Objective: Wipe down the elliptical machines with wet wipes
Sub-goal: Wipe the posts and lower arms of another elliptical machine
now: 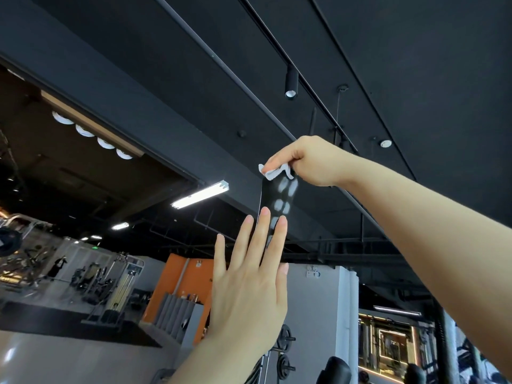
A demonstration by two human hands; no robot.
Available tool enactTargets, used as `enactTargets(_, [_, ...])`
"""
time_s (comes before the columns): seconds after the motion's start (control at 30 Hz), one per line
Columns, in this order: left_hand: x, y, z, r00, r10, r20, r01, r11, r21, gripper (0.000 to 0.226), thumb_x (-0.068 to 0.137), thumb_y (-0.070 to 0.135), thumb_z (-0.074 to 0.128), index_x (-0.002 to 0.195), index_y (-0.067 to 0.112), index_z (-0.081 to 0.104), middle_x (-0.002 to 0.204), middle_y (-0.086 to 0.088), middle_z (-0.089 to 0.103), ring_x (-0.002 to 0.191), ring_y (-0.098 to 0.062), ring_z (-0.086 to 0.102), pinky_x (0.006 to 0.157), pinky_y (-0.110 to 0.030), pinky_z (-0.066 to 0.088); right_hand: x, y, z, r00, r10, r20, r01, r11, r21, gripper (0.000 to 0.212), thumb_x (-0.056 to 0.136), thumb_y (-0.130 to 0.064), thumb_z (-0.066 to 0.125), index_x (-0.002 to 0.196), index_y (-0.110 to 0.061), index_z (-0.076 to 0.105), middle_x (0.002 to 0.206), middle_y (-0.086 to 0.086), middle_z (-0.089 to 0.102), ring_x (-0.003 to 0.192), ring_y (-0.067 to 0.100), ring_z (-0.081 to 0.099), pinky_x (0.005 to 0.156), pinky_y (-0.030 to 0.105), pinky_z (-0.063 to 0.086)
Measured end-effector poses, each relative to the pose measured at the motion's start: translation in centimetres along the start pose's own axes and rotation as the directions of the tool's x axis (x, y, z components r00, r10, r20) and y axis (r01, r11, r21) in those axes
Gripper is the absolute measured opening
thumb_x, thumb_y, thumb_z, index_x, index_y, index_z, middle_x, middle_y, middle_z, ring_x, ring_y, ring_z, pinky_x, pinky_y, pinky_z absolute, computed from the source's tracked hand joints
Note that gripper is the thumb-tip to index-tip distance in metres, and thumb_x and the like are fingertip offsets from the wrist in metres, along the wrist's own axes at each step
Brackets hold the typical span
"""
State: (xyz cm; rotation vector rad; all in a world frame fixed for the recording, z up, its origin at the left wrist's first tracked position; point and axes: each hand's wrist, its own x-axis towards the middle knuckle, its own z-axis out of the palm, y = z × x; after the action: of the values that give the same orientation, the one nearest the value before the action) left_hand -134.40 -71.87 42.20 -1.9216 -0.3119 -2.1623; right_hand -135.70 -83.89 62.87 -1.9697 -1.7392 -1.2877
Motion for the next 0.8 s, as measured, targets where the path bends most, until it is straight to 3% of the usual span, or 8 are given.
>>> enactTargets(0.1, [0.0,0.1,-0.3,1.0,0.013,0.016,-0.013,1.0,0.021,0.055,0.097,0.037,0.031,0.15,0.021,0.036,0.154,-0.007,0.04,0.139,-0.031,0.042,0.105,-0.063,0.038,0.1,0.1,0.0,1.0,0.009,0.016,-0.009,1.0,-0.013,0.068,0.082,0.017,0.032,0.1,-0.034,0.073,0.122,-0.012,0.067,0.112,0.002,0.058,0.08,0.001,0.041])
enactTargets(0.23, [0.0,0.2,-0.4,0.999,0.008,0.033,-0.008,1.0,0.016,0.055,0.097,0.036,0.031,0.149,0.021,0.037,0.153,-0.007,0.042,0.139,-0.03,0.043,0.105,-0.062,0.037,-1.2,0.9,-1.5,1.0,0.015,0.012,-0.015,1.0,-0.019,0.07,0.087,0.016,0.031,0.105,-0.037,0.073,0.125,-0.016,0.065,0.118,0.001,0.056,0.098,0.013,0.043])
enactTargets(0.33, [-0.1,0.1,-0.3,0.999,0.01,0.046,-0.01,1.0,-0.011,0.054,0.097,0.036,0.031,0.149,0.019,0.038,0.154,-0.008,0.041,0.14,-0.028,0.042,0.106,-0.061,0.035,-1.5,0.4,-1.9,1.0,0.017,-0.005,-0.017,0.996,-0.086,0.067,0.087,0.015,0.034,0.102,-0.037,0.073,0.121,-0.018,0.066,0.108,-0.007,0.058,0.082,0.0,0.041])
enactTargets(0.43, [-0.2,0.2,-0.1,1.0,0.01,0.024,-0.009,0.999,-0.041,0.053,0.098,0.035,0.031,0.148,0.019,0.038,0.154,-0.008,0.04,0.14,-0.027,0.041,0.108,-0.061,0.032,-0.6,-1.1,-1.4,0.998,-0.034,0.043,0.043,0.974,-0.223,0.042,0.093,0.004,0.048,0.112,-0.025,0.074,0.119,-0.014,0.067,0.088,-0.009,0.056,0.067,-0.003,0.035])
enactTargets(0.5, [-0.2,0.2,-0.1,1.0,0.012,0.022,-0.011,0.999,-0.053,0.052,0.099,0.034,0.03,0.148,0.019,0.038,0.154,-0.008,0.039,0.14,-0.027,0.041,0.108,-0.061,0.03,0.1,-2.0,-0.1,0.989,-0.083,0.122,0.118,0.943,-0.311,0.025,0.095,-0.012,0.059,0.116,-0.018,0.072,0.122,-0.007,0.067,0.102,0.006,0.06,0.082,0.009,0.042])
enactTargets(0.6, [-0.3,0.0,0.0,0.999,0.0,0.038,0.003,0.996,-0.087,0.052,0.099,0.033,0.029,0.149,0.02,0.038,0.155,-0.007,0.038,0.14,-0.026,0.042,0.108,-0.059,0.028,-0.1,-1.9,1.5,0.977,-0.159,0.145,0.205,0.892,-0.402,0.023,0.097,-0.013,0.059,0.116,-0.011,0.071,0.124,-0.001,0.066,0.116,0.02,0.059,0.098,0.033,0.044])
enactTargets(0.7, [-0.4,-0.2,-0.1,0.998,-0.009,0.057,0.016,0.992,-0.128,0.053,0.101,0.035,0.028,0.151,0.022,0.035,0.158,-0.006,0.034,0.14,-0.026,0.041,0.109,-0.059,0.028,-1.8,-1.1,1.8,0.97,-0.229,0.084,0.241,0.854,-0.461,0.041,0.089,0.009,0.049,0.119,-0.011,0.069,0.129,-0.001,0.063,0.121,0.021,0.057,0.1,0.035,0.045])
enactTargets(0.8, [-1.0,-0.4,-0.5,0.994,-0.022,0.111,0.04,0.985,-0.169,0.054,0.102,0.037,0.027,0.154,0.025,0.026,0.159,-0.005,0.031,0.143,-0.025,0.037,0.11,-0.058,0.026,-3.7,-1.1,2.0,0.95,-0.307,0.055,0.296,0.833,-0.467,0.046,0.08,0.013,0.042,0.109,-0.007,0.072,0.118,0.003,0.066,0.108,0.025,0.062,0.087,0.04,0.052])
